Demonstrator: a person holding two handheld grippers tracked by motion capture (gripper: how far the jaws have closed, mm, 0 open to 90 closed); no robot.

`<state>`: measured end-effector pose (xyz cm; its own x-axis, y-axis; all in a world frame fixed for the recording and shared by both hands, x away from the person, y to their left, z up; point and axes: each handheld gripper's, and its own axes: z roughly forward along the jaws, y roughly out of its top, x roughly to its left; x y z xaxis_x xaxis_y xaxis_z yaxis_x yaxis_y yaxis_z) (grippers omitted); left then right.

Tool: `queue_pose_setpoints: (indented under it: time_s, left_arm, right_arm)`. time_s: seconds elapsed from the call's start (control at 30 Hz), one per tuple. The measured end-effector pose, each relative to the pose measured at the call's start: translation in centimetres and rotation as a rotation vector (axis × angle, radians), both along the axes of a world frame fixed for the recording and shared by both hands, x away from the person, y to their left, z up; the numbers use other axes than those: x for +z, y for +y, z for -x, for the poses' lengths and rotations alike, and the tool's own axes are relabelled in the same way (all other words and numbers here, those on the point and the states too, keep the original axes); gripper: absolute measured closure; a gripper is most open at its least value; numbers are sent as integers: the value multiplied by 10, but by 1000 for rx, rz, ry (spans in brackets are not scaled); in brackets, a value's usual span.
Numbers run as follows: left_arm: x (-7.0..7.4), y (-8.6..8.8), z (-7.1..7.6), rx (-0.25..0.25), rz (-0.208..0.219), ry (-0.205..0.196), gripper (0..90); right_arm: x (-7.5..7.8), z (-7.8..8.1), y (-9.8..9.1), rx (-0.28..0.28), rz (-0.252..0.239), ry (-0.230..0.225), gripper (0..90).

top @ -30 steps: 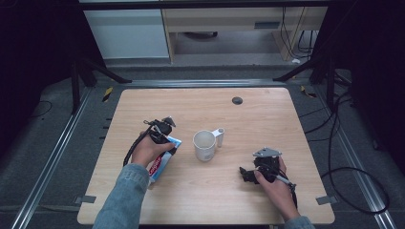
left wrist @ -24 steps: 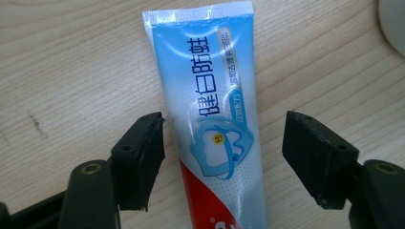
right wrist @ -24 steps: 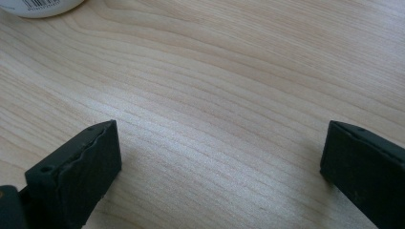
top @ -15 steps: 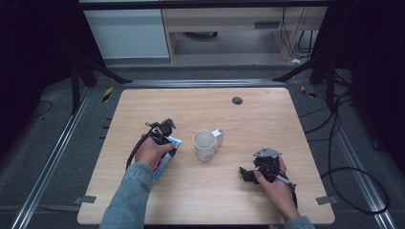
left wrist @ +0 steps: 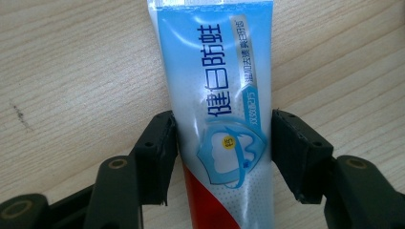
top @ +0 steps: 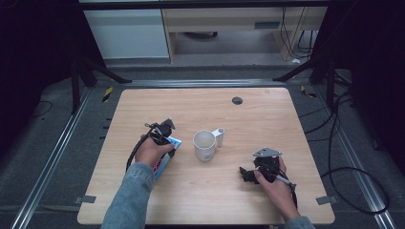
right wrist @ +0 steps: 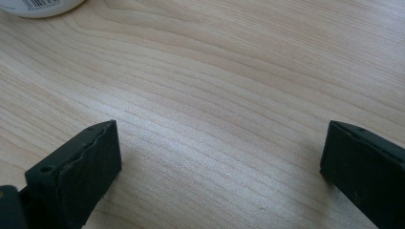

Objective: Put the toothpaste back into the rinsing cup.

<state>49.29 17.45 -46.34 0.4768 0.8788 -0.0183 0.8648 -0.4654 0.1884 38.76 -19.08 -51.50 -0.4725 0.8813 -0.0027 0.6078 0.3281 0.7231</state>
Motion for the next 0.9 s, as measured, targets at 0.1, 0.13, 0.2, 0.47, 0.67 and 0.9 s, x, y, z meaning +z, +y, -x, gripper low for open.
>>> queue_pose_setpoints:
  time_s: [0.1,0.13,0.2,0.47,0.67,0.9]
  left_arm:
    - [-1,-1,0,1,-6,0,430]
    - [-2,-2,0,1,-11,-2,432]
    - [-2,-2,1,1,-14,-3,433]
    - [-3,-4,1,-12,-28,1,455]
    - [-1,-4,4,-34,-29,-25,550]
    - [3,-6,9,-44,-33,-51,673]
  right_arm:
    - [0,0,0,0,0,0,3]
    - [0,0,0,0,0,0,4]
    - [0,0,0,0,0,0,3]
    - [0,0,0,1,0,-1,3]
    - [0,0,0,3,1,-2,3]
    - [0,0,0,3,0,-1,3]
